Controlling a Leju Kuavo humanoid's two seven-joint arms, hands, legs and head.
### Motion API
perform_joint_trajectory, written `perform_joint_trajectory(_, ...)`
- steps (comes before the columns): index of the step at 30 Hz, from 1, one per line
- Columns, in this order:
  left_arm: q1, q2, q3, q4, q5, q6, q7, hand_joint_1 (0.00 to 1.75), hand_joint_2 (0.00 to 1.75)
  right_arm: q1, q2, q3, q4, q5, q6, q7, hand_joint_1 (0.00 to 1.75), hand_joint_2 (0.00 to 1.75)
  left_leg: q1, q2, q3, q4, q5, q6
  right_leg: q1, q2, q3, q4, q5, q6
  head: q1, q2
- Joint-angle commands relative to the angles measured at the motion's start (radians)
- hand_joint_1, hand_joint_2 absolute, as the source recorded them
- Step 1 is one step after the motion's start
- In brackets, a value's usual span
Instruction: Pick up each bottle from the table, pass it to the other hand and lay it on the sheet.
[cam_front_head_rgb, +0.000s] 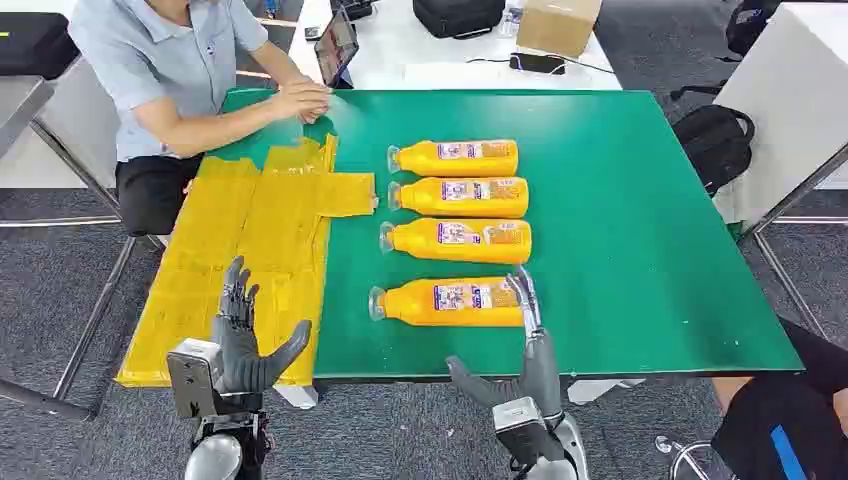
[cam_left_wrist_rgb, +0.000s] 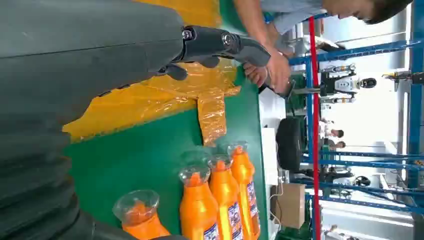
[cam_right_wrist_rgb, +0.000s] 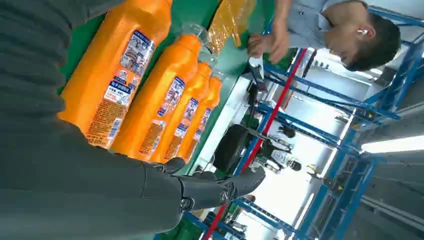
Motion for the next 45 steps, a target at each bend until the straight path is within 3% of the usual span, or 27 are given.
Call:
perform_joint_trajectory(1, -0.079, 0.005, 0.012, 0.070, -0.004, -0.001, -0.002, 0.00, 1.75, -0.019, 0.016, 0.002, 0.006, 0.008, -0.009, -0.015, 0.00, 1.75, 0.000, -0.001, 0.002, -0.001, 0.000, 0.001, 0.000, -0.002, 0.003, 0.000, -0.001, -0.002, 0.000, 0.000)
perform_joint_trajectory(5, -0.069, 0.005, 0.016, 0.049, 0.005, -0.009, 0.000, 0.00, 1.75, -0.014, 0.016, -0.049, -0.007, 0.093, -0.034, 0.026, 0.00, 1.75, 0.000, -0.001, 0.005, -0.001, -0.001, 0.002, 0.001, -0.003, 0.006, 0.000, -0.002, -0.004, 0.000, 0.000)
perform_joint_trajectory(6, -0.060, 0.005, 0.021, 0.040, 0.004, -0.011, 0.002, 0.00, 1.75, -0.021, 0.013, -0.063, 0.005, 0.140, -0.023, 0.056, 0.00, 1.75, 0.000, -0.002, 0.002, -0.001, 0.000, 0.001, 0.001, -0.003, 0.003, -0.001, -0.001, -0.002, 0.000, 0.000)
perform_joint_trajectory(7, -0.046, 0.005, 0.029, 0.026, 0.002, -0.012, 0.000, 0.00, 1.75, -0.035, -0.003, -0.075, 0.031, 0.288, -0.051, 0.150, 0.00, 1.75, 0.000, -0.001, 0.002, -0.001, 0.000, 0.001, 0.000, -0.002, 0.003, -0.001, -0.001, -0.002, 0.000, 0.000)
perform_joint_trajectory(9, -0.026, 0.005, 0.035, 0.005, -0.009, -0.037, -0.012, 0.00, 1.75, -0.070, -0.028, -0.124, 0.074, 0.328, -0.060, 0.165, 0.00, 1.75, 0.000, 0.001, 0.006, -0.002, -0.001, 0.002, 0.001, -0.001, 0.006, -0.002, -0.001, -0.003, 0.000, 0.000)
perform_joint_trajectory(10, -0.027, 0.005, 0.024, 0.008, -0.010, -0.050, -0.010, 0.00, 1.75, -0.108, -0.045, -0.161, 0.105, 0.420, -0.108, 0.199, 0.00, 1.75, 0.000, 0.001, 0.006, -0.002, -0.001, 0.002, 0.001, 0.000, 0.006, -0.002, -0.001, -0.003, 0.000, 0.000)
perform_joint_trajectory(19, -0.031, 0.005, 0.017, 0.046, -0.027, -0.071, -0.024, 0.00, 1.75, -0.227, -0.099, -0.317, 0.199, 0.563, -0.055, 0.267, 0.00, 1.75, 0.000, 0.000, 0.005, -0.002, 0.000, 0.002, 0.000, -0.001, 0.006, -0.003, 0.000, -0.002, 0.000, 0.000)
perform_joint_trajectory(22, -0.035, 0.005, 0.023, 0.056, -0.029, -0.073, -0.027, 0.00, 1.75, -0.256, -0.117, -0.312, 0.297, 0.599, -0.036, 0.274, 0.00, 1.75, 0.000, 0.001, 0.006, -0.002, 0.000, 0.002, 0.001, 0.000, 0.007, -0.003, 0.000, -0.002, 0.000, 0.000)
perform_joint_trajectory(27, -0.057, 0.005, 0.013, 0.091, -0.032, -0.079, -0.033, 0.00, 1.75, -0.328, -0.147, -0.259, 0.451, 0.696, -0.104, 0.284, 0.00, 1.75, 0.000, 0.001, 0.006, -0.002, 0.000, 0.002, 0.001, 0.000, 0.007, -0.003, 0.001, -0.002, 0.000, 0.000)
perform_joint_trajectory(30, -0.094, 0.005, 0.018, 0.108, -0.033, -0.082, -0.028, 0.00, 1.75, -0.383, -0.162, -0.213, 0.521, 0.725, -0.029, 0.331, 0.00, 1.75, 0.000, 0.002, 0.005, -0.001, 0.000, 0.002, 0.001, 0.001, 0.005, -0.002, 0.001, -0.002, 0.000, 0.000)
perform_joint_trajectory(33, -0.117, 0.005, 0.019, 0.123, -0.021, -0.099, -0.024, 0.00, 1.75, -0.439, -0.191, -0.184, 0.683, 0.731, -0.038, 0.338, 0.00, 1.75, 0.000, 0.002, 0.004, -0.001, 0.000, 0.002, 0.001, 0.001, 0.005, -0.002, 0.001, -0.002, 0.000, 0.000)
perform_joint_trajectory(38, -0.117, 0.005, 0.012, 0.128, -0.018, -0.104, -0.029, 0.00, 1.75, -0.457, -0.202, -0.173, 0.739, 0.718, -0.059, 0.313, 0.00, 1.75, 0.000, -0.001, 0.006, -0.002, 0.000, 0.002, 0.001, -0.002, 0.007, -0.002, 0.000, -0.003, -0.001, 0.000)
perform_joint_trajectory(45, -0.127, 0.005, -0.005, 0.143, -0.015, -0.107, -0.032, 0.00, 1.75, -0.517, -0.201, -0.062, 0.827, 0.817, -0.112, 0.342, 0.00, 1.75, 0.000, 0.002, 0.004, -0.001, 0.000, 0.002, 0.001, 0.001, 0.004, -0.001, 0.001, -0.002, -0.001, 0.000)
